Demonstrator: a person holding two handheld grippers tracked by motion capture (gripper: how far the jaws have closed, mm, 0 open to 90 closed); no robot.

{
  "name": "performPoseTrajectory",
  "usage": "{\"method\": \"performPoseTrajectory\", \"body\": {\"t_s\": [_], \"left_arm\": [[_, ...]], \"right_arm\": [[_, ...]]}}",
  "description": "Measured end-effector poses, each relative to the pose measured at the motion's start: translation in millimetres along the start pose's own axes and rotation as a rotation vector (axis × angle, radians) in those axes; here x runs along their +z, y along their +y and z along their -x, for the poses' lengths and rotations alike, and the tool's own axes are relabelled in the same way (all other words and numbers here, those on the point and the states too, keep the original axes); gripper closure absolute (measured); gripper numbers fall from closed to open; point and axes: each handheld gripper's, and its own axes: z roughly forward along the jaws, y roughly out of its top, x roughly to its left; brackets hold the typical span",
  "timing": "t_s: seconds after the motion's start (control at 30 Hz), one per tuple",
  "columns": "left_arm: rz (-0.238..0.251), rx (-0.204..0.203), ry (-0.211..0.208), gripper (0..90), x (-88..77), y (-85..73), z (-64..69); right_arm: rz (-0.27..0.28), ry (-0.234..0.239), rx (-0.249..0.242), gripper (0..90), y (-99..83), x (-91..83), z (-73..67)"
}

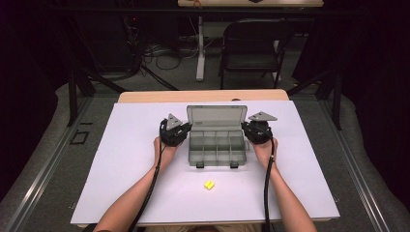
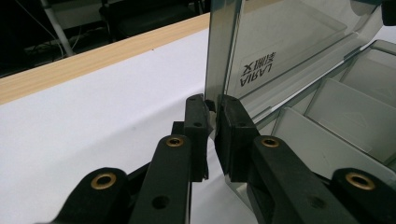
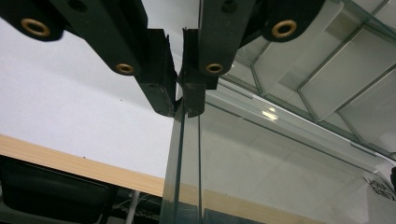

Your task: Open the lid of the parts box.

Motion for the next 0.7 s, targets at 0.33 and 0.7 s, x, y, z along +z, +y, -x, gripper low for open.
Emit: {"method": "performPoseTrajectory", "body": {"t_s": [0.33,0.7], "left_arm": [[-0.005,0.004,0.009,82.4,2.8,-1.5,0.1],[-0.03,0.006,0.028,82.0,5.6,1.8,1.0]], "right_arm": [[-0.018,0.006,-0.009,83.2,-3.2,6.8,1.7],[-0.035,0.019,0.011,82.3,-2.9,11.2,4.2]]}}
